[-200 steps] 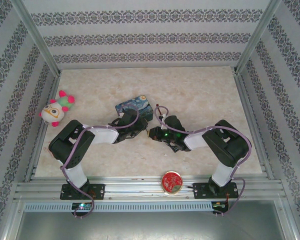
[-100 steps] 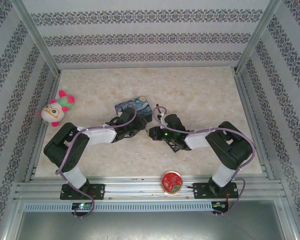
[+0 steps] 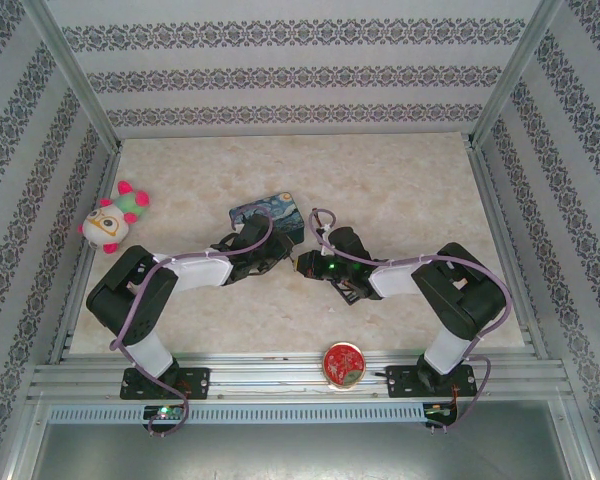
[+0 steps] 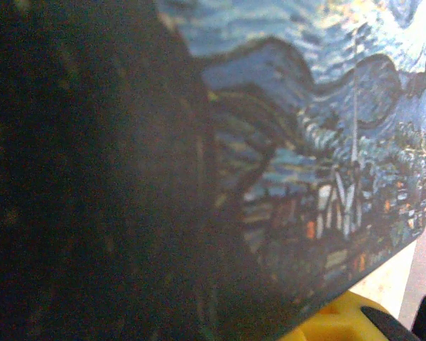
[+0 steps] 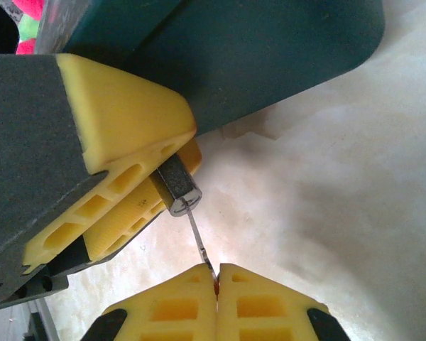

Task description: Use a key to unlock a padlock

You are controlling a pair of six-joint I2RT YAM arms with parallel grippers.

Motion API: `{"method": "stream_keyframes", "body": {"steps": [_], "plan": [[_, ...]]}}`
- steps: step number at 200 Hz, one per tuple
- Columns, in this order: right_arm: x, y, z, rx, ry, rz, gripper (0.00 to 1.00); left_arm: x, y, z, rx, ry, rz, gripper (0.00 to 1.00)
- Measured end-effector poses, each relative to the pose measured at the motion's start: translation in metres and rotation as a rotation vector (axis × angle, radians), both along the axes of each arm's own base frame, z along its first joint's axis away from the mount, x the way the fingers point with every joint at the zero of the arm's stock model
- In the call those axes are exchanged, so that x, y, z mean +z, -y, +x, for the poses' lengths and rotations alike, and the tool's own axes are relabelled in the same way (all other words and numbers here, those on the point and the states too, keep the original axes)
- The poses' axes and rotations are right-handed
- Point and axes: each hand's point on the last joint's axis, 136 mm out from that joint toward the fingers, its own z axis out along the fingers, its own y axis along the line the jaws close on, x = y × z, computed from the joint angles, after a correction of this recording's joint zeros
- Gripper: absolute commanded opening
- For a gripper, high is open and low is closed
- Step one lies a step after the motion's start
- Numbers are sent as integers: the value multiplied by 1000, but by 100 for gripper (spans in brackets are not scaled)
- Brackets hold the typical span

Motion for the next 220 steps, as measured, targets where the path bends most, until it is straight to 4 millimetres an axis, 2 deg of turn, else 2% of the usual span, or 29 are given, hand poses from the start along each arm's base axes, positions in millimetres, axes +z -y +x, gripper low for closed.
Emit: {"method": "stream_keyframes", "body": {"steps": [65, 220], "plan": [[-2, 1, -1, -59, -83, 31, 0, -5, 0, -1, 4, -14, -1, 12], [-4, 0, 2, -85, -152, 63, 0, -11, 2, 3, 26, -22, -16, 11]]}}
